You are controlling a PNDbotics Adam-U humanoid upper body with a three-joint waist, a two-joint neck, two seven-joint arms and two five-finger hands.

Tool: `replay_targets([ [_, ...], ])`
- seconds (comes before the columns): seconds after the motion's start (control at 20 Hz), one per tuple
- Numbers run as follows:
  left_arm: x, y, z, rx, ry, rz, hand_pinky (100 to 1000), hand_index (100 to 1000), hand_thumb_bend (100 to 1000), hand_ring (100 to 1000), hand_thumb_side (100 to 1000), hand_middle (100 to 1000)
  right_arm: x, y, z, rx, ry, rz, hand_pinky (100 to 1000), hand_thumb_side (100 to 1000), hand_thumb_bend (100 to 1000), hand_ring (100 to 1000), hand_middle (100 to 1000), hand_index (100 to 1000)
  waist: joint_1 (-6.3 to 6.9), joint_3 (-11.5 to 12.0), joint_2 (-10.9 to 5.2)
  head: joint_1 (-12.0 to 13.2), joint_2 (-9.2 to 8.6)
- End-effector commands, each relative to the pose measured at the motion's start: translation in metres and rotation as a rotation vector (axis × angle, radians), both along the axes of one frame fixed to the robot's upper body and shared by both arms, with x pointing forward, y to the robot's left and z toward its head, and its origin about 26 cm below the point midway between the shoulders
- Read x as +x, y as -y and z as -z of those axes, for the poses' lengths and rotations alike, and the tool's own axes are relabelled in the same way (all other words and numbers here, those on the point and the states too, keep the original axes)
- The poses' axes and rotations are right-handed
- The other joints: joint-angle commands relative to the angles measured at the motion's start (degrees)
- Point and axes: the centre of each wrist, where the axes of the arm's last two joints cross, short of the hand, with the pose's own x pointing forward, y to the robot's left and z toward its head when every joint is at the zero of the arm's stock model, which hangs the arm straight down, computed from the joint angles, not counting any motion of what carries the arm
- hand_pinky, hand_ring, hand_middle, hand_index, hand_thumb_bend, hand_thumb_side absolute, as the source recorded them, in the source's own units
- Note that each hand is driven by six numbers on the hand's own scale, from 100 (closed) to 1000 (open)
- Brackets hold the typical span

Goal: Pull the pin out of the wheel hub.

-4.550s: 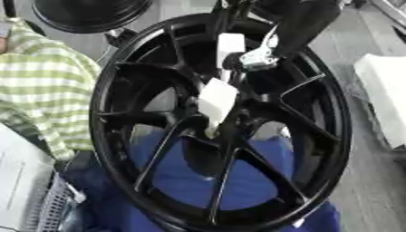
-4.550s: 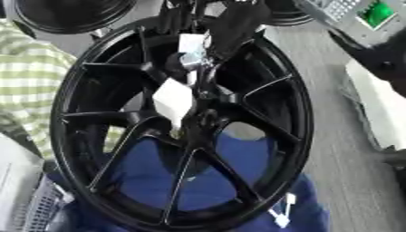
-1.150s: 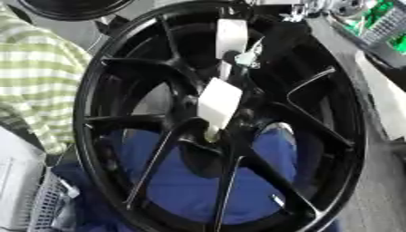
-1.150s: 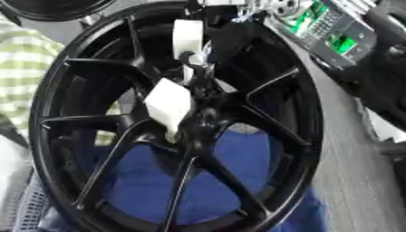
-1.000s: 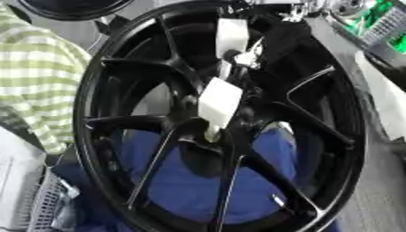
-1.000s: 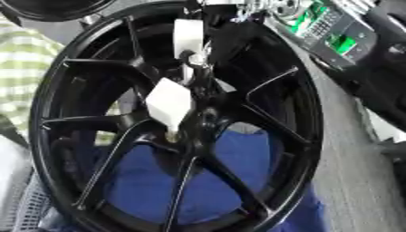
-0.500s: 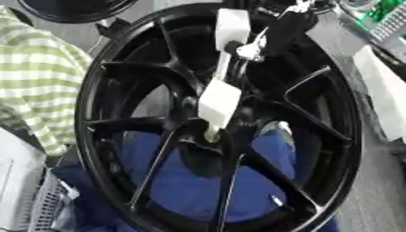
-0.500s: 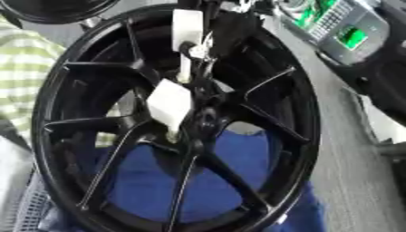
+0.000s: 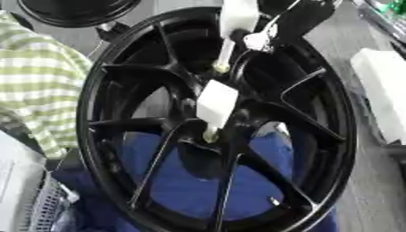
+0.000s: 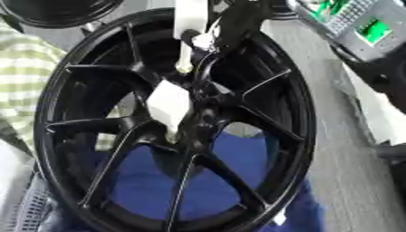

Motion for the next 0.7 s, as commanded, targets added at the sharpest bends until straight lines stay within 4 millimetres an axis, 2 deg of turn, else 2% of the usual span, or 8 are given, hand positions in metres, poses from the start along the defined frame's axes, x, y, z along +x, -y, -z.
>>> replay_targets([
  [0.05, -0.002, -0.005, -0.005, 0.026, 0.014, -0.008, 716, 730, 455, 573, 582, 585, -0.014, 0.016, -0.019, 0.053, 0.070, 0.023, 749, 123, 100, 617, 363, 503, 0.37, -0.1, -1.95, 0.2, 0.22],
  [0.2, -0.002, -0.005, -0.006, 0.025, 0.018, -0.012, 716, 730, 454, 574, 581, 585, -0.023, 0.041, -0.026, 0.148, 0.131, 0.085, 749, 100, 100, 609, 360, 506, 0.49, -0.1, -2.31, 0.3, 0.24],
  [0.45, -0.002, -0.006, -0.007, 0.023, 0.026, -0.021, 715, 730, 454, 574, 579, 585, -0.033, 0.109, -0.029, 0.374, 0.250, 0.294, 757, 104, 100, 602, 373, 526, 0.91, -0.5, -2.42, 0.8, 0.74],
  [0.6, -0.003, -0.007, -0.006, 0.017, 0.026, -0.033, 715, 730, 455, 574, 579, 585, -0.030, 0.161, -0.013, 0.533, 0.226, 0.446, 768, 194, 100, 599, 375, 531, 1.32, -0.9, -2.24, 1.4, 0.94],
  [0.7, -0.004, -0.009, -0.005, 0.013, 0.026, -0.045, 715, 730, 454, 574, 578, 585, -0.028, 0.198, 0.004, 0.628, 0.241, 0.560, 771, 163, 100, 608, 387, 543, 1.77, -1.1, -2.10, 2.3, 1.00],
])
